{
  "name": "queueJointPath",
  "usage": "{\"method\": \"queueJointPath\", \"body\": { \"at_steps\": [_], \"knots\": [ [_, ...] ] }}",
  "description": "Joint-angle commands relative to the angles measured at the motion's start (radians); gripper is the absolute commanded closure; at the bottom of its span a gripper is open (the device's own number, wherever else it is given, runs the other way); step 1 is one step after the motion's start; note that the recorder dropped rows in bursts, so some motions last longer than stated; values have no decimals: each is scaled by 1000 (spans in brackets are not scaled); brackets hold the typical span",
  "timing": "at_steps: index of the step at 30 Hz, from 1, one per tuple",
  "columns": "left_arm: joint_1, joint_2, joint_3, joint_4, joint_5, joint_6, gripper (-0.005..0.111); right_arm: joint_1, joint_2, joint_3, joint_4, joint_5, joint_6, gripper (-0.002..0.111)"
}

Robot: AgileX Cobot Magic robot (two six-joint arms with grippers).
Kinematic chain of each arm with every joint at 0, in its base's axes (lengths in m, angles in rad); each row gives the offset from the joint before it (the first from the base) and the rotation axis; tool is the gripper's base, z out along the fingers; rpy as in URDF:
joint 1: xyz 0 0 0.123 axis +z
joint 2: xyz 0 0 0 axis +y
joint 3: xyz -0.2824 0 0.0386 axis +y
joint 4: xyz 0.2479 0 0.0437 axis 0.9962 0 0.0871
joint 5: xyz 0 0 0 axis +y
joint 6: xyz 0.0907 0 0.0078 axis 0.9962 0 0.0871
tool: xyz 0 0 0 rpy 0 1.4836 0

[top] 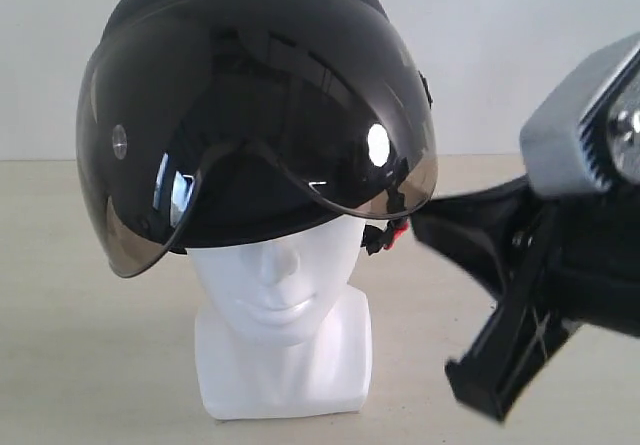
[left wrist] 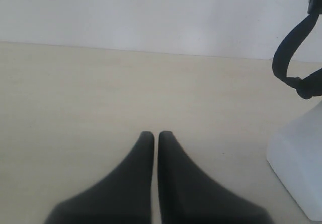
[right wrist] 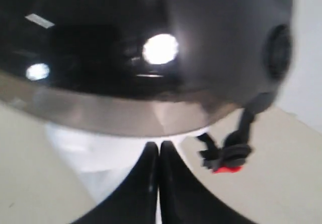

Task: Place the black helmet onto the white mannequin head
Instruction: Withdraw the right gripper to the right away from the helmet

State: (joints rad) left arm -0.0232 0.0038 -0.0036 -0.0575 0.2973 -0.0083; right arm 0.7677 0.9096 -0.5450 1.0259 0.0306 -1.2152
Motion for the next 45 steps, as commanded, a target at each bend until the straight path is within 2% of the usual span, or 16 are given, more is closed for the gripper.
{"method": "queueJointPath", "body": {
  "at_steps": [1,5,7,9,10,12,14,17,20,26,32,37,42,45],
  "knots": [
    [2,-4,4,-9,-1,2,102,-3,-5,-1,-131,186,118,108],
    [2,-4,4,-9,-1,2,102,-3,-12,-3,-632,184,907,108],
    [2,-4,4,-9,-1,2,102,-3,-12,-3,-996,188,1407,108],
    [2,-4,4,-9,-1,2,102,-3,-13,-7,-1308,217,1793,108],
    [2,-4,4,-9,-1,2,102,-3,-13,-12,-1443,251,1934,108],
    [2,-4,4,-9,-1,2,102,-1,-13,-27,-1580,329,2095,108],
    [2,-4,4,-9,-1,2,102,-1,-13,-41,-1594,388,2094,108],
    [2,-4,4,-9,-1,2,102,-1,-13,-109,-1581,528,1978,108],
    [2,-4,4,-9,-1,2,102,-1,-13,-240,-1585,717,1853,108],
    [2,-4,4,-9,-1,2,102,-1,46,-545,-1480,1062,1549,108],
    [2,-4,4,-9,-1,2,102,-1,52,-581,-1439,1135,1430,108],
    [2,-4,4,15,-1,16,102,-1,29,-526,-1431,1010,1457,108],
    [2,-4,4,186,-5,63,102,-1,14,-465,-1424,1000,1503,108],
    [2,-4,4,380,-16,63,102,-1,3,-427,-1424,965,1506,108]
  ]
}}
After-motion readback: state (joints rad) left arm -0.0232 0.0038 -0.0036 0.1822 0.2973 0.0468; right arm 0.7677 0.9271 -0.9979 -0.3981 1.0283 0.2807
